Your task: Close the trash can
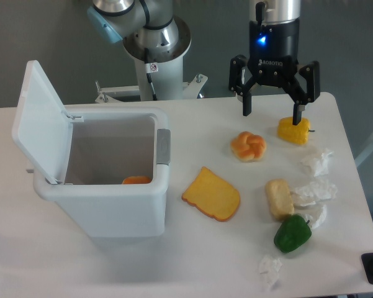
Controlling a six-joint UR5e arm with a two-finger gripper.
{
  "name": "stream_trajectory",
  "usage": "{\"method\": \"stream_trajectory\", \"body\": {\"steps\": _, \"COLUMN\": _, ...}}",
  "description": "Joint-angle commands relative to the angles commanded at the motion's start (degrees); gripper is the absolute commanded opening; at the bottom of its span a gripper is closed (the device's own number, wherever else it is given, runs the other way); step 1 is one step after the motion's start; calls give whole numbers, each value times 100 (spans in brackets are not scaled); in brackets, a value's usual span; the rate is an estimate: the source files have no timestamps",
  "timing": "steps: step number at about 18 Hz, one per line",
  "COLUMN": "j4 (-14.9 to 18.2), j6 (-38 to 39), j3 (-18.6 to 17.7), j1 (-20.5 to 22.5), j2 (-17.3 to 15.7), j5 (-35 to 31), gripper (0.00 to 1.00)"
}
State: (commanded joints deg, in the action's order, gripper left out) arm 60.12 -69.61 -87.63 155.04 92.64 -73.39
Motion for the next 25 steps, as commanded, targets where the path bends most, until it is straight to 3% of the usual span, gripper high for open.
{"method": "stream_trajectory", "body": {"steps": 19, "j4": 0, "j6": 132, "j3": 35, "j1": 0, "j2": -26, "j5": 105, "gripper": 100}}
{"method": "stream_trajectory", "body": {"steps": 25, "j4": 0, "j6": 211, "j3": -53, "j1": -9, "j2": -35, "j5": 413, "gripper": 100}}
